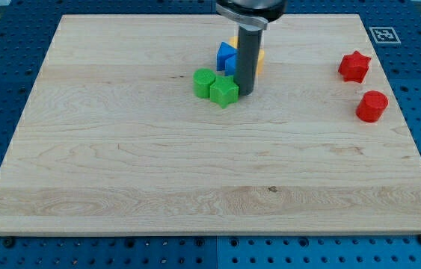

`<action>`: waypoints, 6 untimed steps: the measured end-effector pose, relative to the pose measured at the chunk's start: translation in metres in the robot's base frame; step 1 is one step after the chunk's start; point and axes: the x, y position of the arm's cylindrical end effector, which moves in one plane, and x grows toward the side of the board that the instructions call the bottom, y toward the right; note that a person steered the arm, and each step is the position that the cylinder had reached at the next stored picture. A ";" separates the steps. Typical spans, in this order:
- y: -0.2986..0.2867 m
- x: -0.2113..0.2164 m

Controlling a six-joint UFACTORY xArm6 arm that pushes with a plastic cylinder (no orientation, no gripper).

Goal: Place the arm below the yellow heart

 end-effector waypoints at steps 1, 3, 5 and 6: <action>-0.018 0.000; 0.006 0.000; 0.061 0.005; 0.050 0.001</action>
